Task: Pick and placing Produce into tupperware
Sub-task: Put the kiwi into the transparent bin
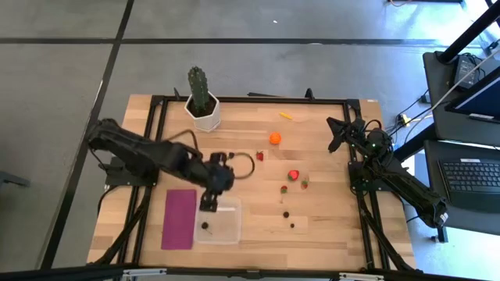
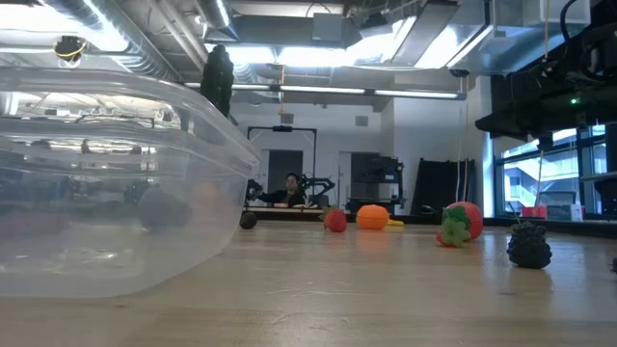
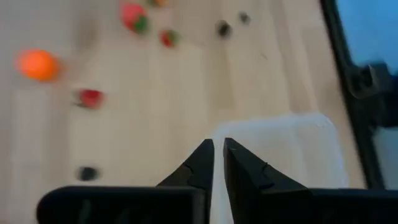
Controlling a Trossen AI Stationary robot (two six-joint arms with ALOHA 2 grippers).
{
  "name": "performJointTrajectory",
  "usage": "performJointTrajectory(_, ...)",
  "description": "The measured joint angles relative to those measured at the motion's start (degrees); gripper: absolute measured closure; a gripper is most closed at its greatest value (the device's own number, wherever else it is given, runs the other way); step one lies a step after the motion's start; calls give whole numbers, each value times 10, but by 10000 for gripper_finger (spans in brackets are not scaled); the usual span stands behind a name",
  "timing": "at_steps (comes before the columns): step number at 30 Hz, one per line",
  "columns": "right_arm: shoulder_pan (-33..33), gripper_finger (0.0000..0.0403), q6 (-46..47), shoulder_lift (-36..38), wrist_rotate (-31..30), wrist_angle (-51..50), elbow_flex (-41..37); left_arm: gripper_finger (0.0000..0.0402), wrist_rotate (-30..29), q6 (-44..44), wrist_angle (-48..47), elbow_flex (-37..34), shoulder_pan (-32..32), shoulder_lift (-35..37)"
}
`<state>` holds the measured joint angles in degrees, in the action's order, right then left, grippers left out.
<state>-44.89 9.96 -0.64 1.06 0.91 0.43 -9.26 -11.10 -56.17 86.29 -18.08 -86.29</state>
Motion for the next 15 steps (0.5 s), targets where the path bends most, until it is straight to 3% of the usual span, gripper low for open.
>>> performJointTrajectory(11,0,357,0,0,0,0,0,232,-68,78,-96,17,64,19)
performJointTrajectory(15,0,357,0,0,0,0,0,204,-67,71,-96,17,79,19)
